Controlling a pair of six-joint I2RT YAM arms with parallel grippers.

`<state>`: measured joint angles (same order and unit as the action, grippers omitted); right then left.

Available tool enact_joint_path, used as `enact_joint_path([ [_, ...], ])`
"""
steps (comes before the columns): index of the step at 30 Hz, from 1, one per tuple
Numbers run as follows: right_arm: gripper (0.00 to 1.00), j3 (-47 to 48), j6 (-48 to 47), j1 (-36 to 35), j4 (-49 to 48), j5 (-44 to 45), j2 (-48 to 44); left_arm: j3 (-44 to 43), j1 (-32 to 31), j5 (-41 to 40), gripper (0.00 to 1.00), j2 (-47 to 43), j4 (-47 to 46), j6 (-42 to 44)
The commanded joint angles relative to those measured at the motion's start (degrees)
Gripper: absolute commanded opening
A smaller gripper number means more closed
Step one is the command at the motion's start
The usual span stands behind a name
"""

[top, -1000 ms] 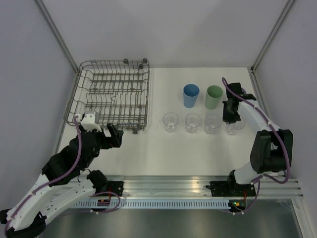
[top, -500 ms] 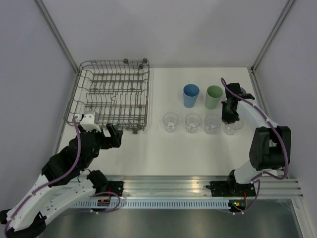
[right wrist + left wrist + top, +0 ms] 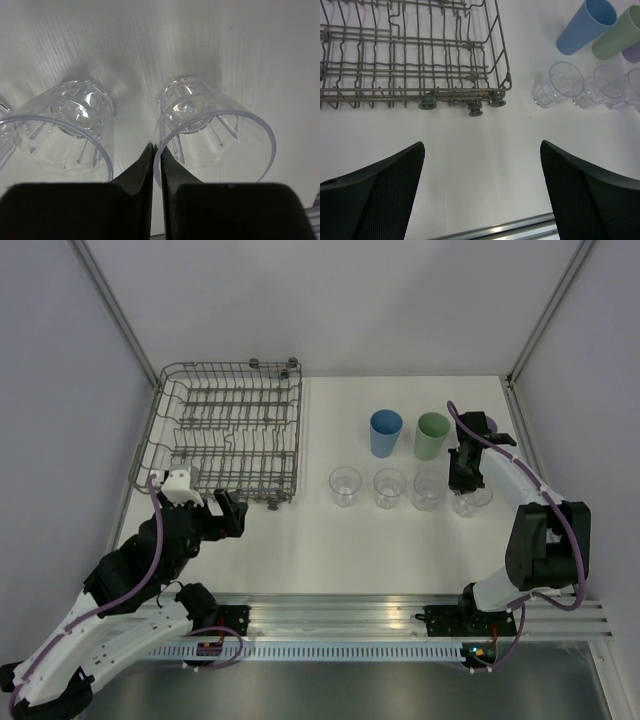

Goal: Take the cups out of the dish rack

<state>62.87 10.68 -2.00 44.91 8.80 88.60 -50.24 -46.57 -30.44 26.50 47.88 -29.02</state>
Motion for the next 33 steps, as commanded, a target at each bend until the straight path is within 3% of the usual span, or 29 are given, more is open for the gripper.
enact_joint_path([
  [1,0.11,-0.3,-0.2,0.2,-0.1,-0.1,-2.7,0.1,0.1,-1.4,1.0,-0.3,-0.8,1.9],
  [25,0.16,2.1,-0.8,0.0,-0.7,-0.5,-2.5,0.1,0.1,-1.6,1.0,-0.9,-0.8,1.8],
  [33,0.31,3.2,-0.6,-0.5,1.1,-0.4,-6.2,0.1,0.2,-2.0,1.0,-1.1,-0.7,1.8],
])
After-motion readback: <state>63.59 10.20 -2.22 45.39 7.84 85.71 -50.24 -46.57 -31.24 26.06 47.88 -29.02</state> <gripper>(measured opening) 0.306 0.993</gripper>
